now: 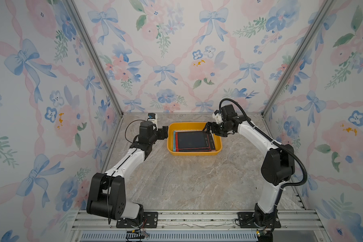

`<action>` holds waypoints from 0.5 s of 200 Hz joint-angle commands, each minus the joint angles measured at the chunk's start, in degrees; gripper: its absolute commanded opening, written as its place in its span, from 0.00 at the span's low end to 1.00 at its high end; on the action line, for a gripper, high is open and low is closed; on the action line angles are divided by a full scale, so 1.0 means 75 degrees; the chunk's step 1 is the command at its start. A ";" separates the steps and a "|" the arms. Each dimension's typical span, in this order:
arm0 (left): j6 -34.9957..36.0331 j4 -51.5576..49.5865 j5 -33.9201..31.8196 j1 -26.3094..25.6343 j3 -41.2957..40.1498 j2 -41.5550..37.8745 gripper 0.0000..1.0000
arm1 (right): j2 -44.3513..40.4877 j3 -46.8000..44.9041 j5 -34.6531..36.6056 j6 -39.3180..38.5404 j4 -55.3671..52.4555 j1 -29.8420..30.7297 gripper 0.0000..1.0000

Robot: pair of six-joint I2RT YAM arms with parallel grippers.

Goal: Take out the writing tablet from the storage box
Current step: Pick up the writing tablet from the storage box.

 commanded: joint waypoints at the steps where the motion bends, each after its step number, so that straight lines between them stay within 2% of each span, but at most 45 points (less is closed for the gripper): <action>1: -0.0052 -0.0804 -0.1251 -0.0373 0.0392 0.0428 0.79 | 0.0339 0.0202 0.0212 0.0183 -0.0236 0.0138 0.99; 14: -0.0403 -0.0810 -0.0972 -0.0416 0.0415 0.0610 0.77 | 0.0374 0.0048 0.0408 0.0261 -0.0115 0.0176 0.99; 32: -0.0512 -0.0808 -0.1249 -0.0636 0.0464 0.0817 0.76 | 0.0355 -0.0210 0.0588 0.0329 0.0103 0.0177 0.98; 54: -0.0691 -0.0809 -0.1164 -0.0680 0.0570 0.1117 0.73 | 0.0422 -0.0392 0.0870 0.0338 0.0161 0.0176 0.98; 100: -0.0871 -0.0795 -0.0730 -0.0714 0.0794 0.1695 0.66 | 0.0710 -0.0497 0.0775 0.0393 0.0373 0.0166 0.97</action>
